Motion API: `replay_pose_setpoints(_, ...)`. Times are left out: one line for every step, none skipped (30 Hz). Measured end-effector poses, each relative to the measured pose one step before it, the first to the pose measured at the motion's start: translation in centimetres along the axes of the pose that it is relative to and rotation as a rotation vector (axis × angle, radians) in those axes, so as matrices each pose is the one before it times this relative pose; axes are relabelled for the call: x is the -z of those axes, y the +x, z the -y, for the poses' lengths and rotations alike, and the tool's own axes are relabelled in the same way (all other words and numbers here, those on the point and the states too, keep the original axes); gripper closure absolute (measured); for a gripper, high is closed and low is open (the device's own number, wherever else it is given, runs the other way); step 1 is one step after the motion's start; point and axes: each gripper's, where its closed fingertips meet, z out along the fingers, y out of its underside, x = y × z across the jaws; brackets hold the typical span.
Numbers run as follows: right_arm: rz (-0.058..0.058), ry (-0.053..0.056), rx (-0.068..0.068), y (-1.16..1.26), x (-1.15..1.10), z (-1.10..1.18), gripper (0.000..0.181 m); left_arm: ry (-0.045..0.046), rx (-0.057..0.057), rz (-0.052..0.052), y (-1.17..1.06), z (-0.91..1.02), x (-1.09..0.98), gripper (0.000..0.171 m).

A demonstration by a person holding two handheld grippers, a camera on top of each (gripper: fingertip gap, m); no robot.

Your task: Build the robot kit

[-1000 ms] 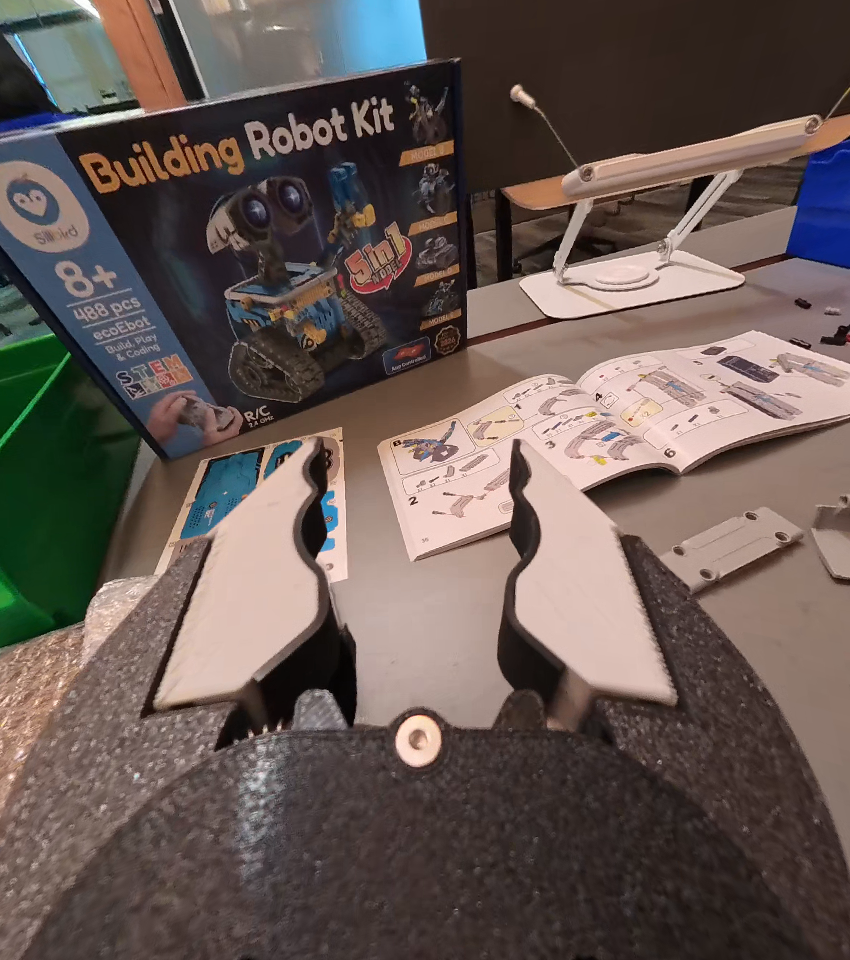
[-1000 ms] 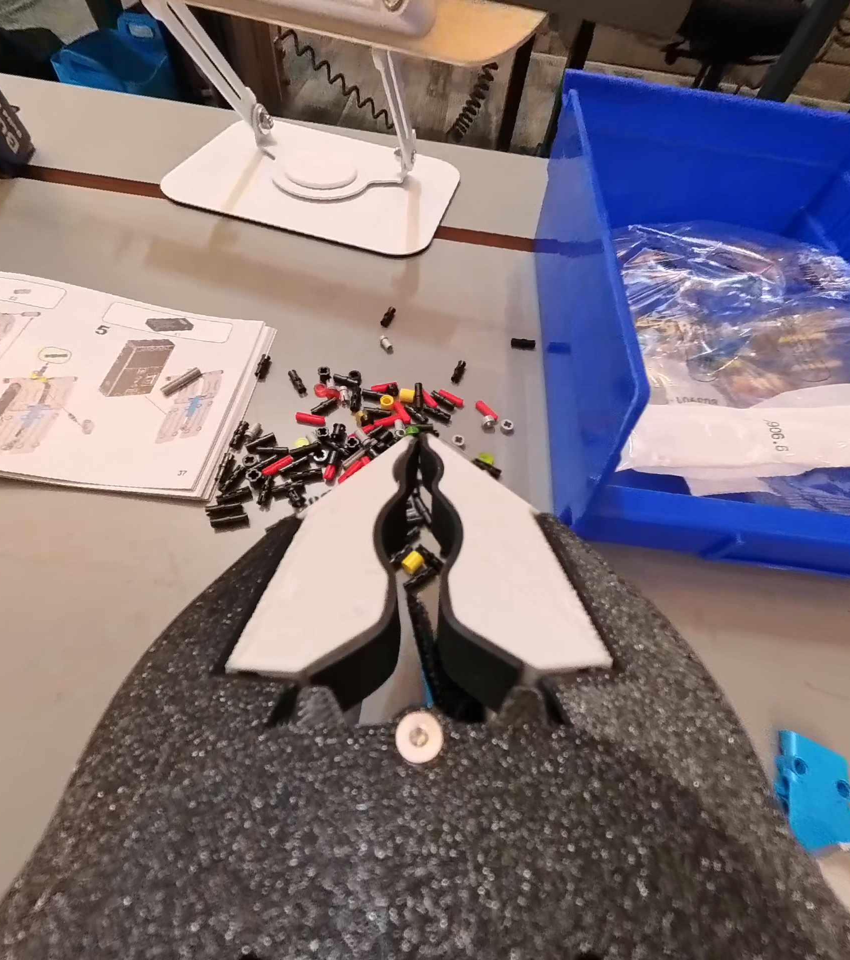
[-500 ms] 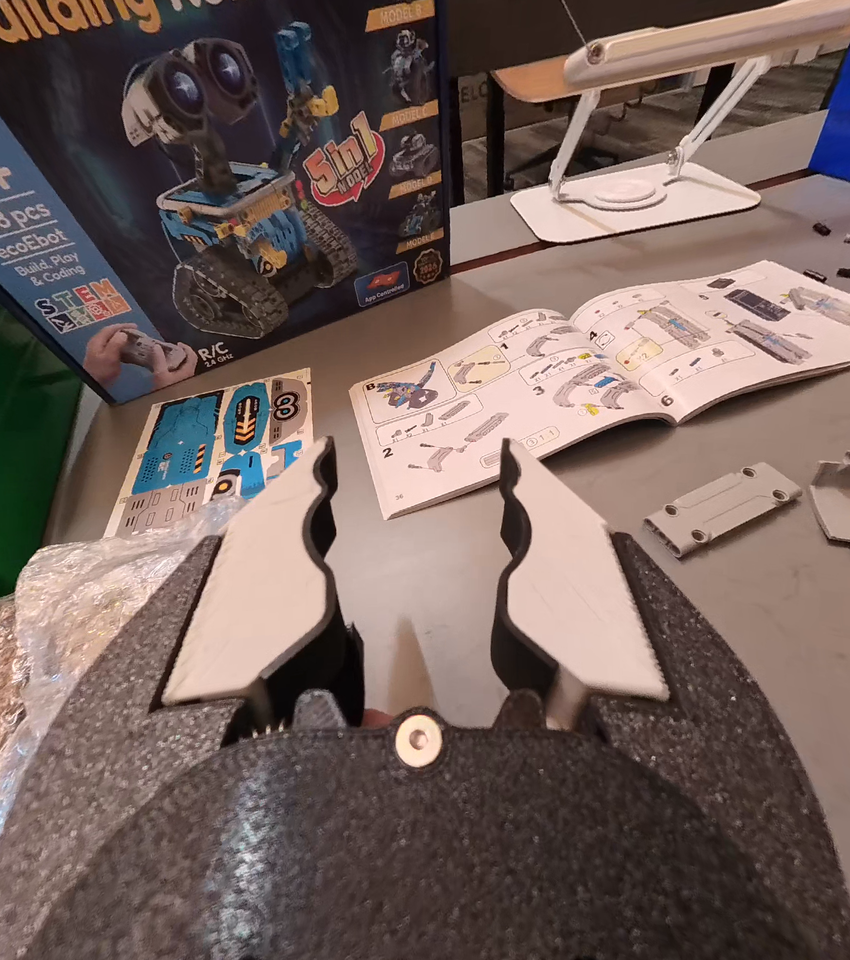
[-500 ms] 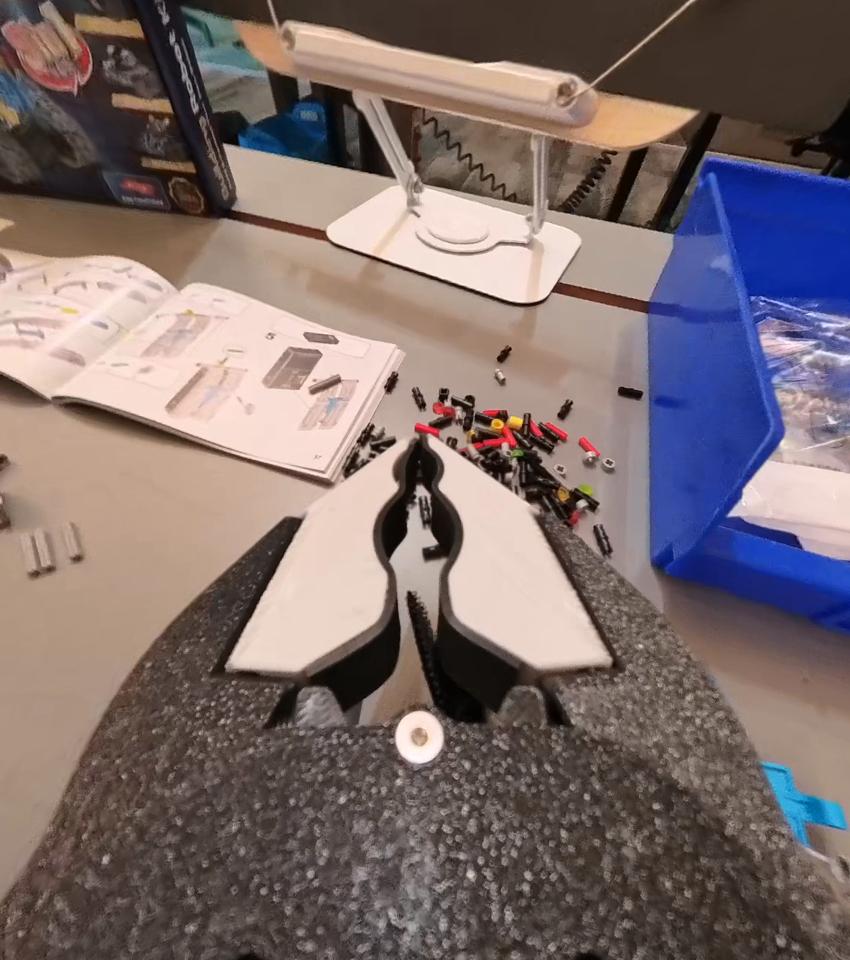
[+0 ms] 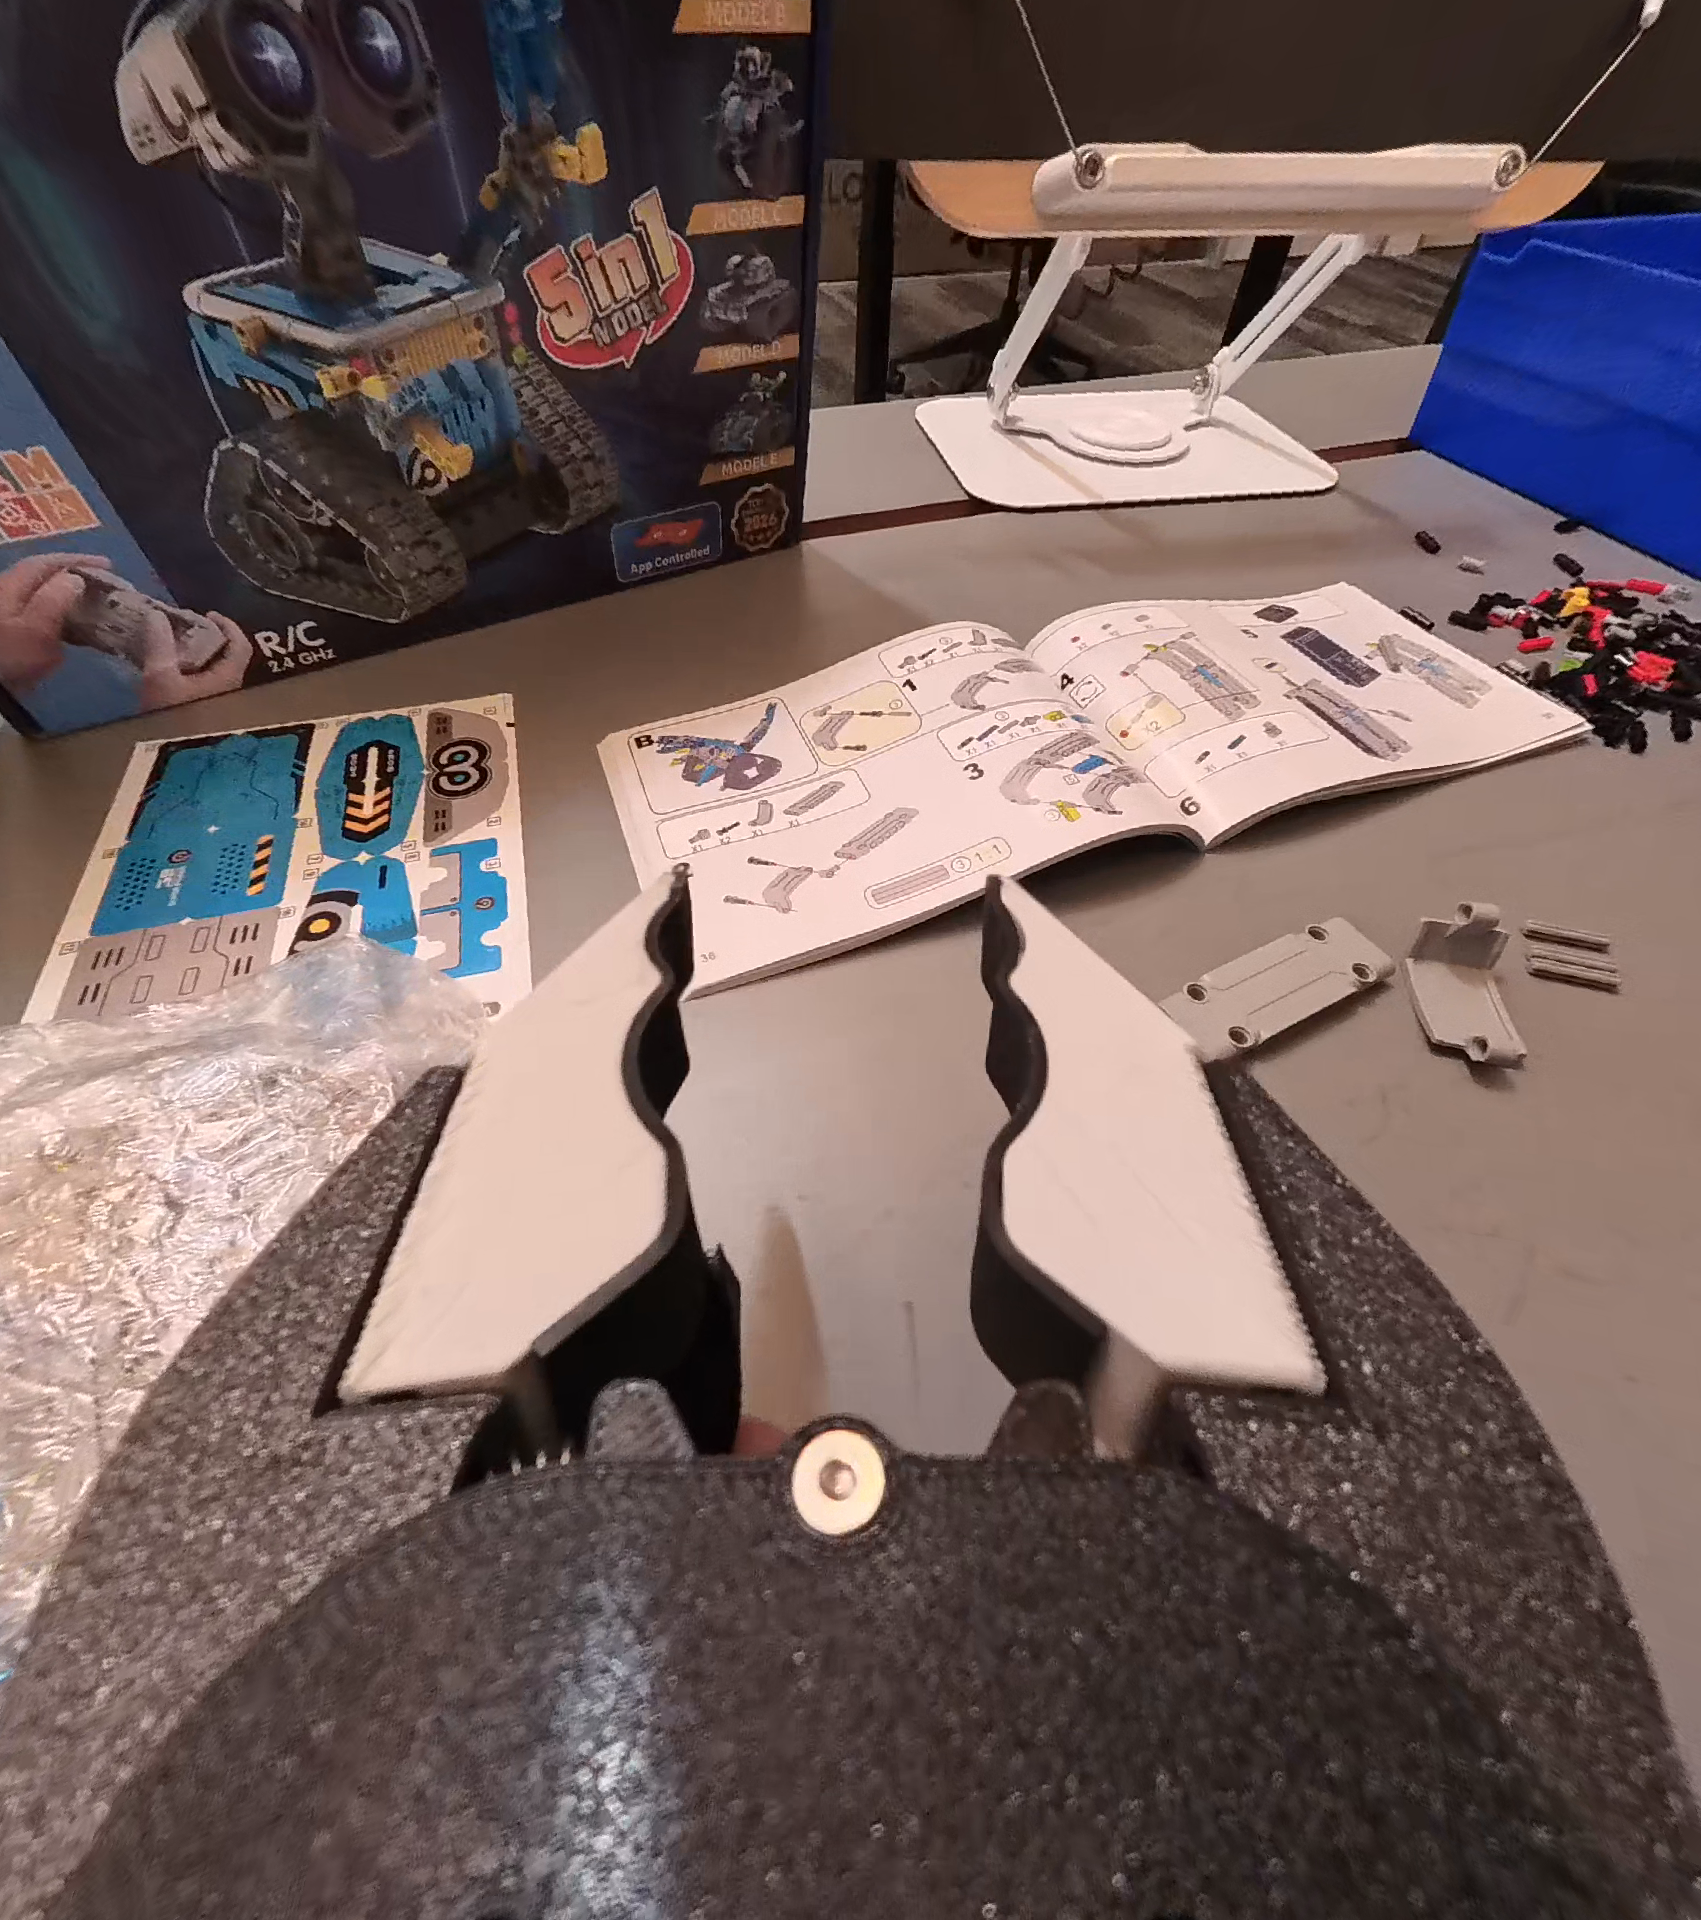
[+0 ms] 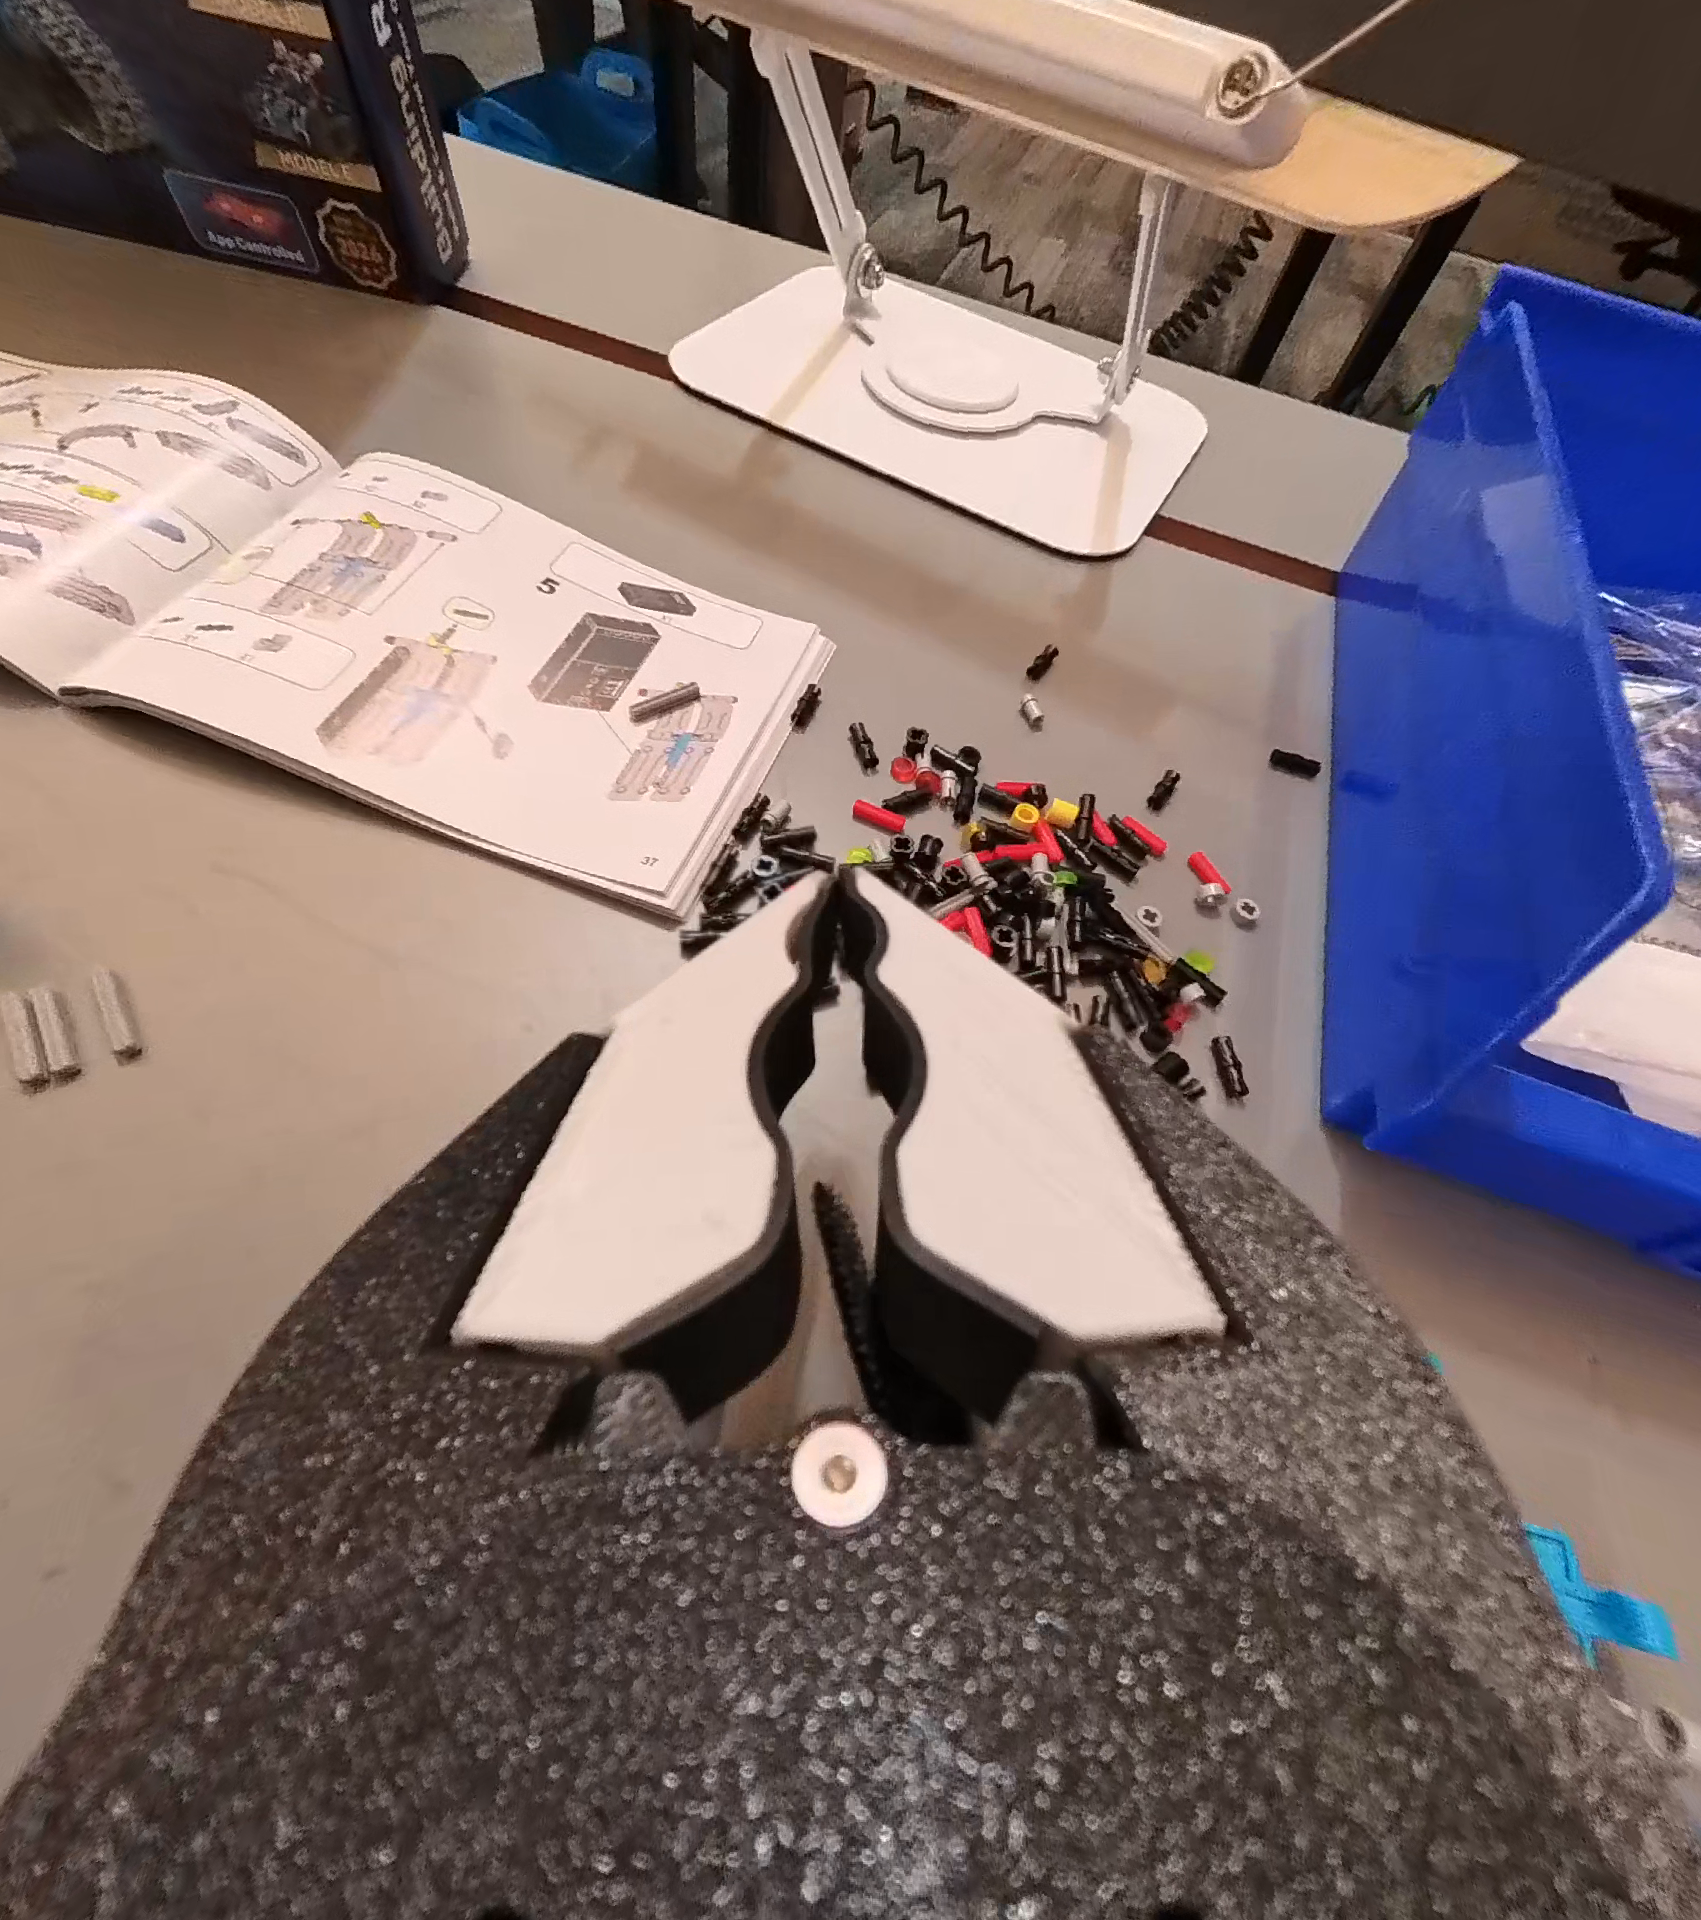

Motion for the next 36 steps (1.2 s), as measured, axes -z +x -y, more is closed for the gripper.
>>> replay_pose_setpoints(0.0018,-0.0020,0.0006,-0.049,-0.047,-0.028,0.181,0.00362,-0.0073,0.0045,-0.028,0.065,-0.012,0.116)
replay_pose_setpoints(0.0025,0.0007,-0.0026,-0.041,-0.025,0.029,0.181,0.00017,-0.0087,0.0053,-0.015,-0.015,-0.050,0.117)
replay_pose_setpoints(0.0086,0.0004,-0.0055,-0.122,-0.039,0.018,0.181,-0.00395,-0.0085,0.0022,0.038,-0.063,-0.084,0.117)
replay_pose_setpoints(0.0025,-0.0007,-0.0074,0.002,-0.044,-0.019,0.181,-0.00318,-0.0099,-0.0017,0.110,-0.057,-0.101,0.117)
replay_pose_setpoints(-0.0044,-0.0055,-0.0063,0.142,-0.055,-0.092,0.181,-0.00095,-0.0117,0.0000,0.100,-0.018,-0.101,0.117)
replay_pose_setpoints(-0.0127,-0.0107,-0.0058,0.309,-0.045,-0.211,0.181,-0.00051,-0.0129,0.0015,0.079,0.006,-0.118,0.117)
replay_pose_setpoints(-0.0189,-0.0116,-0.0098,0.452,-0.027,-0.250,0.181,-0.00043,-0.0115,0.0012,0.089,-0.003,-0.113,0.117)
replay_pose_setpoints(-0.0176,-0.0102,-0.0159,0.486,-0.011,-0.257,0.181,-0.00091,-0.0090,-0.0007,0.115,-0.025,-0.124,0.117)
replay_pose_setpoints(-0.0095,-0.0110,-0.0202,0.421,-0.013,-0.247,0.181,-0.00784,-0.0102,-0.0031,0.144,-0.113,-0.129,0.117)
replay_pose_setpoints(-0.0073,-0.0069,-0.0255,0.400,0.004,-0.155,0.181,-0.00535,-0.0103,0.0008,0.078,-0.041,-0.093,0.117)
replay_pose_setpoints(-0.0049,0.0000,-0.0268,0.357,0.034,-0.046,0.181,0.00332,-0.0095,0.0022,0.049,0.069,-0.026,0.117)
replay_pose_setpoints(-0.0019,-0.0014,-0.0280,0.290,0.000,-0.072,0.181,0.00508,-0.0083,0.0007,0.056,0.098,0.011,0.118)
replay_pose_setpoints(0.0106,-0.0029,-0.0248,0.046,-0.030,-0.076,0.179,0.00255,-0.0039,0.0014,0.026,0.031,0.016,0.119)
replay_pose_setpoints(0.0177,-0.0025,-0.0205,-0.124,-0.108,-0.096,0.174,-0.00086,-0.0026,0.0025,0.009,-0.009,0.014,0.119)
replay_pose_setpoints(0.0222,-0.0057,-0.0157,-0.289,-0.130,-0.112,0.170,0.00100,-0.0027,0.0038,-0.036,0.014,0.034,0.119)
replay_pose_setpoints(0.0215,-0.0029,-0.0081,-0.331,-0.108,-0.032,0.170,0.00236,0.0006,0.0032,-0.030,0.031,0.058,0.119)
replay_pose_setpoints(0.0101,-0.0006,-0.0002,-0.207,-0.103,0.001,0.168,0.00086,0.0043,-0.0010,0.014,-0.011,0.053,0.119)
replay_pose_setpoints(0.0015,-0.0062,0.0064,-0.106,-0.099,-0.097,0.167,0.00003,0.0062,-0.0039,0.055,-0.015,0.067,0.120)
replay_pose_setpoints(0.0009,-0.0137,0.0076,-0.098,-0.153,-0.243,0.165,0.00011,0.0058,-0.0021,0.043,-0.008,0.054,0.120)
replay_pose_setpoints(0.0018,-0.0145,0.0073,-0.133,-0.120,-0.221,0.164,0.00137,0.0040,0.0004,0.014,0.018,0.056,0.120)
replay_pose_setpoints(-0.0021,-0.0020,0.0090,-0.088,-0.015,0.002,0.163,0.00146,0.0010,-0.0003,0.042,0.027,0.043,0.120)
replay_pose_setpoints(-0.0092,0.0052,0.0078,0.043,0.050,0.095,0.163,-0.00097,-0.0011,-0.0029,0.128,-0.026,0.037,0.120)
replay_pose_setpoints(-0.0061,0.0038,0.0049,0.034,0.051,0.073,0.162,-0.00355,-0.0022,-0.0028,0.145,-0.050,0.025,0.120)
replay_pose_setpoints(0.0014,0.0015,-0.0008,-0.042,0.022,0.013,0.161,-0.00178,-0.0025,-0.0026,0.141,-0.032,0.034,0.120)
replay_pose_setpoints(0.0061,-0.0009,-0.0069,-0.079,-0.003,-0.016,0.159,0.00104,-0.0006,-0.0036,0.146,0.010,0.063,0.120)
replay_pose_setpoints(0.0057,0.0002,-0.0105,-0.051,0.003,0.006,0.157,-0.00083,0.0031,-0.0046,0.128,-0.015,0.059,0.120)
replay_pose_setpoints(0.0069,0.0029,-0.0107,-0.061,0.015,0.062,0.155,-0.00227,0.0077,-0.0036,0.070,-0.031,0.070,0.120)
replay_pose_setpoints(0.0058,0.0049,-0.0099,-0.036,0.044,0.101,0.154,-0.00465,0.0110,-0.0049,0.058,-0.078,0.056,0.120)
replay_pose_setpoints(0.0047,0.0061,-0.0099,-0.004,0.047,0.115,0.152,-0.00883,0.0138,-0.0062,0.045,-0.139,0.027,0.120)
replay_pose_setpoints(0.0000,0.0053,-0.0091,0.068,0.053,0.105,0.150,-0.00708,0.0165,-0.0047,-0.006,-0.117,0.025,0.120)
replay_pose_setpoints(-0.0090,0.0035,-0.0077,0.230,0.069,0.070,0.148,-0.00370,0.0170,-0.0061,0.018,-0.065,0.026,0.120)
replay_pose_setpoints(-0.0143,0.0026,-0.0072,0.328,0.076,0.038,0.147,-0.00314,0.0158,-0.0087,0.041,-0.066,0.029,0.120)
replay_pose_setpoints(-0.0261,0.0005,-0.0089,0.538,0.077,0.000,0.144,-0.00280,0.0117,-0.0071,0.042,-0.062,0.005,0.120)
replay_pose_setpoints(-0.0310,-0.0002,-0.0089,0.626,0.094,-0.005,0.140,-0.00254,0.0052,0.0003,-0.046,-0.035,-0.006,0.120)
replay_pose_setpoints(-0.0255,0.0007,-0.0051,0.548,0.084,0.005,0.137,-0.00035,-0.0013,0.0058,-0.093,0.002,0.015,0.120)
replay_pose_setpoints(-0.0249,0.0010,-0.0054,0.547,0.071,0.014,0.134,0.00061,-0.0055,0.0035,-0.006,0.011,0.012,0.120)
